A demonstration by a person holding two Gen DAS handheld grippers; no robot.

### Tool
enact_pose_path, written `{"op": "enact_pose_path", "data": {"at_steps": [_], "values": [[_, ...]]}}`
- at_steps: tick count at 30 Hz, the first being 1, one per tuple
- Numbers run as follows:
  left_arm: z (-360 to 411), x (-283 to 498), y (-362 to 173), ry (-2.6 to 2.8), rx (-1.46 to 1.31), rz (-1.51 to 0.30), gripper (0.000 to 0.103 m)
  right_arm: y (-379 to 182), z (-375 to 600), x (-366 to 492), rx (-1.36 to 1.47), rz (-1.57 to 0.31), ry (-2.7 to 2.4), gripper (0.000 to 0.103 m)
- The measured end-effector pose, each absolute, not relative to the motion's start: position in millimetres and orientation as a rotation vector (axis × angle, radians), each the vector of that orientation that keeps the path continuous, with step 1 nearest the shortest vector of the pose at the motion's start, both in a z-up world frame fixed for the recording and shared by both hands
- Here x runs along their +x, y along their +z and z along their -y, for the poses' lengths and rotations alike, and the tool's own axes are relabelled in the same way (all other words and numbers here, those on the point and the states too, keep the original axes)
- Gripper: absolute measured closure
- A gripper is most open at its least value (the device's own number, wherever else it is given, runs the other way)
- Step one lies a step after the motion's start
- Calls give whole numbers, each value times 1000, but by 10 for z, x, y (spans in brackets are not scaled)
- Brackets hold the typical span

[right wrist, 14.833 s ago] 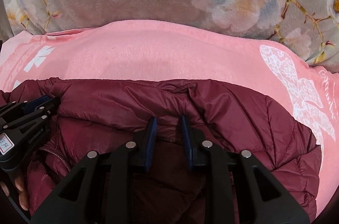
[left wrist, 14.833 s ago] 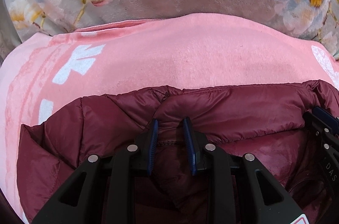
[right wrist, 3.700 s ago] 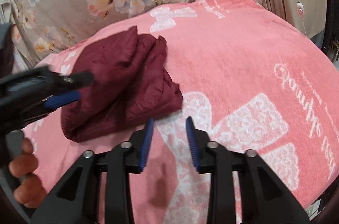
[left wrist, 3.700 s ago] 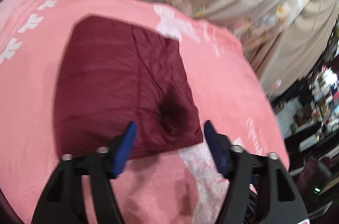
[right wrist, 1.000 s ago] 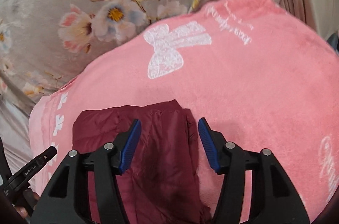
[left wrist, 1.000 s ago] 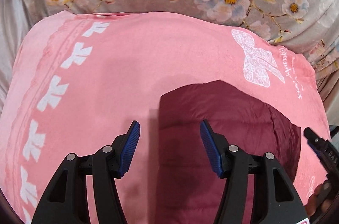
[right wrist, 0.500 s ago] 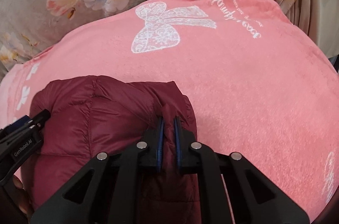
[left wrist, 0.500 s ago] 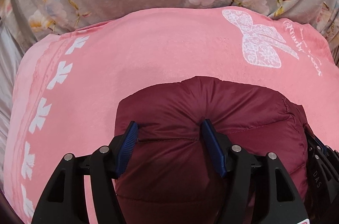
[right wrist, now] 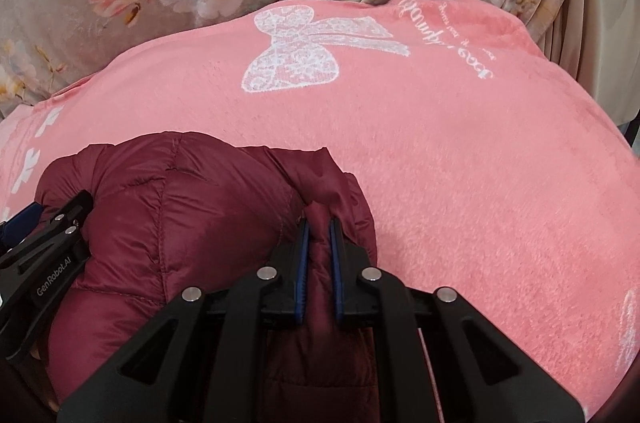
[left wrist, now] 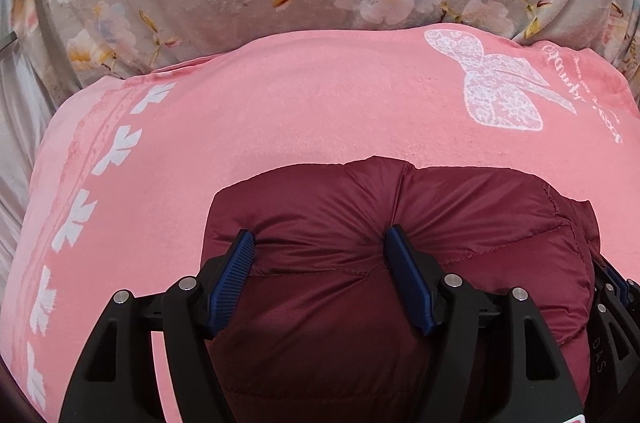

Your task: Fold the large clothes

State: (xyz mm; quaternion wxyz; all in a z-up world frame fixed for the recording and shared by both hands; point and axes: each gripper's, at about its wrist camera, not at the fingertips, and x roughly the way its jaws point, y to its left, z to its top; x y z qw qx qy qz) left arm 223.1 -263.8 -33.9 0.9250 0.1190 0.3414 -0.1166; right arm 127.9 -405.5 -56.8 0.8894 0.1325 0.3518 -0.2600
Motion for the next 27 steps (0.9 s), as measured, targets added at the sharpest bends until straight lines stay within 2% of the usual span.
{"op": "enact_pose_path", "data": {"at_steps": [17, 20, 21, 22, 23, 24, 25, 27], "values": [[2652, 2245, -401, -227, 239, -680, 36, -595, 4041, 1291, 280, -728, -543, 95], [2572, 2273, -366, -251, 205, -702, 33, -583, 4079, 1284, 306, -732, -521, 94], [2524, 2280, -349, -264, 190, -716, 29, -564, 4097, 1258, 318, -735, -513, 93], [2439, 2287, -325, -280, 169, -748, 27, -517, 4113, 1207, 329, -742, -507, 90], [2329, 2279, -294, -308, 138, -786, 27, -459, 4110, 1130, 333, -747, -511, 75], [2240, 2256, -271, -327, 110, -811, 27, -376, 4101, 993, 338, -736, -526, 49], [2096, 2216, -236, -351, 64, -842, 27, -308, 4097, 842, 354, -714, -516, 41], [1810, 2122, -175, -403, -20, -895, 26, -238, 4073, 551, 405, -707, -467, 41]]}}
